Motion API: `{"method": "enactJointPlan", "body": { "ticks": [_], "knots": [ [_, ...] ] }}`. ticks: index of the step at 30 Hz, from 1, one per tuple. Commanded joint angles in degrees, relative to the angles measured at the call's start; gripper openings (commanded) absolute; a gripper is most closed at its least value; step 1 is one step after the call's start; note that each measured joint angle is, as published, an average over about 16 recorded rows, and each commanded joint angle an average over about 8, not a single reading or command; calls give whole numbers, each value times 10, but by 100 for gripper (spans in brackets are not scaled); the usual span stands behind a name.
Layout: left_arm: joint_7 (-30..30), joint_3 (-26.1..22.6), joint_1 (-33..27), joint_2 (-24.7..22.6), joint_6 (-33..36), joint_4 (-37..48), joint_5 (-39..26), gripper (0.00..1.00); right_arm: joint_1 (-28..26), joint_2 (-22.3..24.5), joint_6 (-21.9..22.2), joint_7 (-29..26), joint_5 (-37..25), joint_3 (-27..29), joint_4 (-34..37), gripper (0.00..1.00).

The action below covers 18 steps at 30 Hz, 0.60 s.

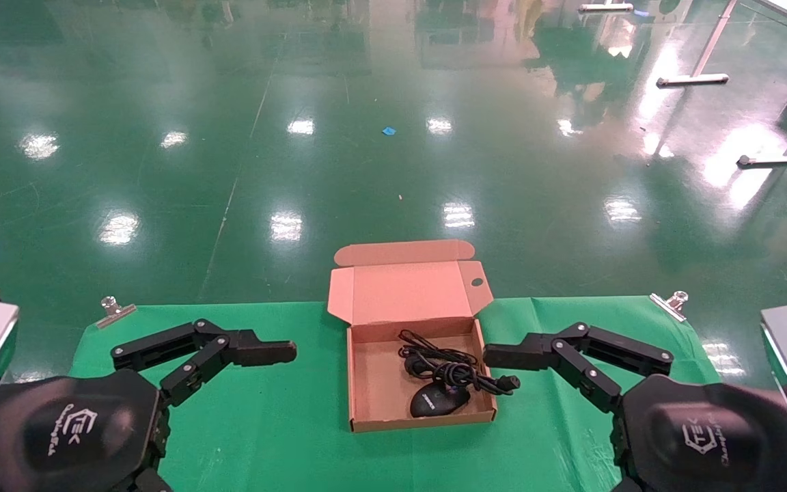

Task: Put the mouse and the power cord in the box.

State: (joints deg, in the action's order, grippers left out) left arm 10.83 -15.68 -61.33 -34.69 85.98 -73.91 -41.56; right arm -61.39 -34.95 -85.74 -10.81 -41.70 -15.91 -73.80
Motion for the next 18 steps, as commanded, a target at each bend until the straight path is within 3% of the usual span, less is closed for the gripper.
{"method": "enactJointPlan", "body": {
  "ticks": [1, 18],
  "knots": [
    [0, -1, 0, -1, 0, 1, -1, 100, 0, 0, 0, 0, 0, 0, 0, 100],
    [-1, -3, -2, -3, -3, 3, -3, 100, -1, -1, 1, 1, -1, -1, 2, 100]
  ]
}}
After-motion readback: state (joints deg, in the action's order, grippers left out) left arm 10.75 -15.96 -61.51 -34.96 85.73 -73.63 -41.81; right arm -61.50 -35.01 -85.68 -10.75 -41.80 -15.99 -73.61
